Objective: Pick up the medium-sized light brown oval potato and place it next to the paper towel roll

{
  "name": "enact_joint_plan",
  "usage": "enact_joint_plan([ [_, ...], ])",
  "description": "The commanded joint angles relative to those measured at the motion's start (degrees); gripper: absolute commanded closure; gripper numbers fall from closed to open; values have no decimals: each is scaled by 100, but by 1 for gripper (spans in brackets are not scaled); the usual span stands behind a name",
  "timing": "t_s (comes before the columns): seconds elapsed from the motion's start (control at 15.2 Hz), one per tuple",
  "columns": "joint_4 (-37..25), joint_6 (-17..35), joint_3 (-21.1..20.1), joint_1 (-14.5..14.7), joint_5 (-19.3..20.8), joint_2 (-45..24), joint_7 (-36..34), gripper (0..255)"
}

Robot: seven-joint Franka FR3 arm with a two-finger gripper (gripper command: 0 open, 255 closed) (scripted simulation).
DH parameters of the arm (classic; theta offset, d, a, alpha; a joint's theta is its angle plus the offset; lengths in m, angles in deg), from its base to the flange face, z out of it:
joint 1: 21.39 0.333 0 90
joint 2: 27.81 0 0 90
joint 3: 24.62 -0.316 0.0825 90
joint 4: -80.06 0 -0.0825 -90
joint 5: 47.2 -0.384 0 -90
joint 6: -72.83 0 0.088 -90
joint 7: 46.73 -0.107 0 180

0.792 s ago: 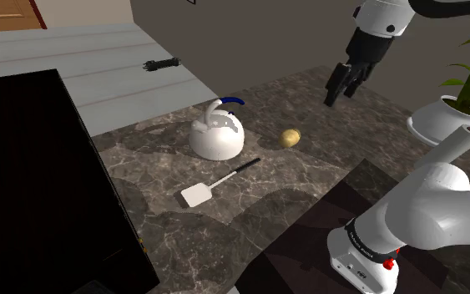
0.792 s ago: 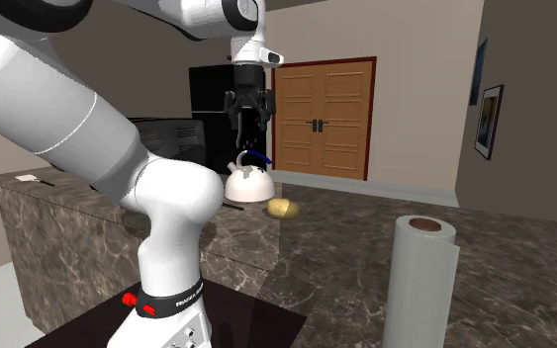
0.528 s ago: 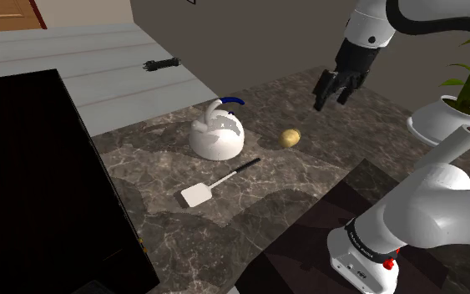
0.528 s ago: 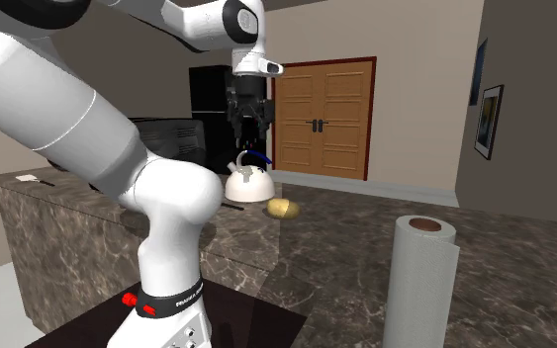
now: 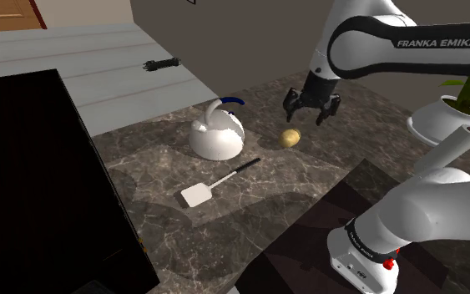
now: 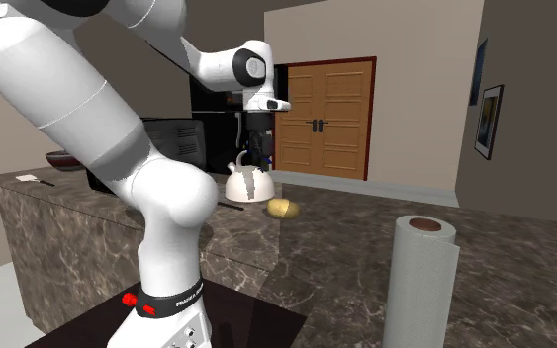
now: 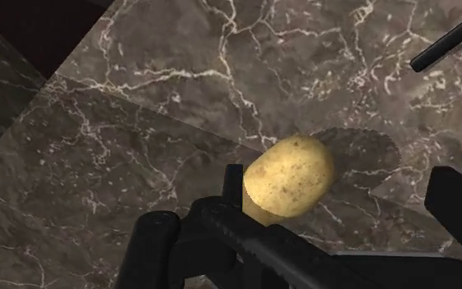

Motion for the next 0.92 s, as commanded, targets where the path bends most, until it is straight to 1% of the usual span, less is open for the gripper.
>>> enact_joint_plan([
  [0.0, 111, 488, -182, -275, -41, -342, -741, 0],
  [0.4, 314, 1788, -726, -1055, -25, -1408, -2940, 0],
  [0.46, 322, 1874, -760, -1112, -12, -1485, -3093, 0],
  [0.86, 552, 2448, -829, -1156, 49, -1836, -3154, 0],
])
